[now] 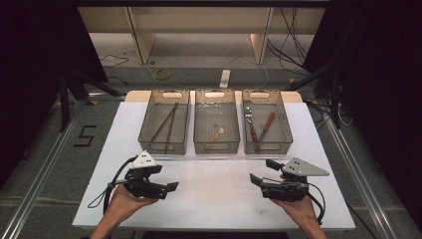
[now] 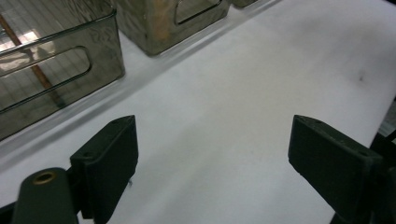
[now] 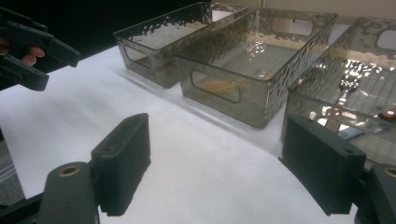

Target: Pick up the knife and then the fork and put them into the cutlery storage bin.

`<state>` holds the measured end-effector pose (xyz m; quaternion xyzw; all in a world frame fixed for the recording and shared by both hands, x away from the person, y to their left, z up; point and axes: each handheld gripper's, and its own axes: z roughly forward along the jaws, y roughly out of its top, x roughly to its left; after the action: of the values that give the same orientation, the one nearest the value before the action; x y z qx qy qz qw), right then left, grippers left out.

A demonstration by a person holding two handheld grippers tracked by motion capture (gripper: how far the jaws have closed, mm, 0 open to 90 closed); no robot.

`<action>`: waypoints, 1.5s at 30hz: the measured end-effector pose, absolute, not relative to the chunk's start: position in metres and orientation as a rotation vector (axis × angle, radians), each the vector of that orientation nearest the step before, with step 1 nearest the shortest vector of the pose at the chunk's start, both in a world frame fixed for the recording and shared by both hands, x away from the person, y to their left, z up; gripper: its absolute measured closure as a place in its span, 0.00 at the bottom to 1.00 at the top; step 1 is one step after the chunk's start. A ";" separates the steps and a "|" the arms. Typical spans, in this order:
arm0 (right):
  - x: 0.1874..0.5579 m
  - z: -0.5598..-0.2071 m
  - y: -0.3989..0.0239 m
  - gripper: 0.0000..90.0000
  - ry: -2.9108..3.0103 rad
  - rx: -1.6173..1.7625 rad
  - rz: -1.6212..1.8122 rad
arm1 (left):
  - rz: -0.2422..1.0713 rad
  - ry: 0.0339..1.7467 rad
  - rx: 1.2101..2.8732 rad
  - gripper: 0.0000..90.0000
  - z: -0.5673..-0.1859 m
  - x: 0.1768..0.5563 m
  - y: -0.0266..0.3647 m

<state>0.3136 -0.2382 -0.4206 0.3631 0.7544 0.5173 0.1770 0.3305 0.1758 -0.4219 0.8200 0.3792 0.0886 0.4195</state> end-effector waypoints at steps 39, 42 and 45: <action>0.303 -0.432 -0.241 0.23 2.114 1.055 1.451 | 0.204 0.924 2.027 0.17 -0.424 0.325 0.175; 0.304 -0.432 -0.241 0.23 2.116 1.050 1.451 | 0.206 0.925 2.029 0.17 -0.424 0.325 0.175; 0.304 -0.432 -0.241 0.23 2.109 1.051 1.451 | 0.207 0.928 2.030 0.17 -0.425 0.325 0.175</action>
<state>0.3039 -0.2414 -0.4323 0.3731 0.7489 0.5151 0.1862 0.3253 0.1752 -0.4245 0.8155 0.3726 0.0831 0.4350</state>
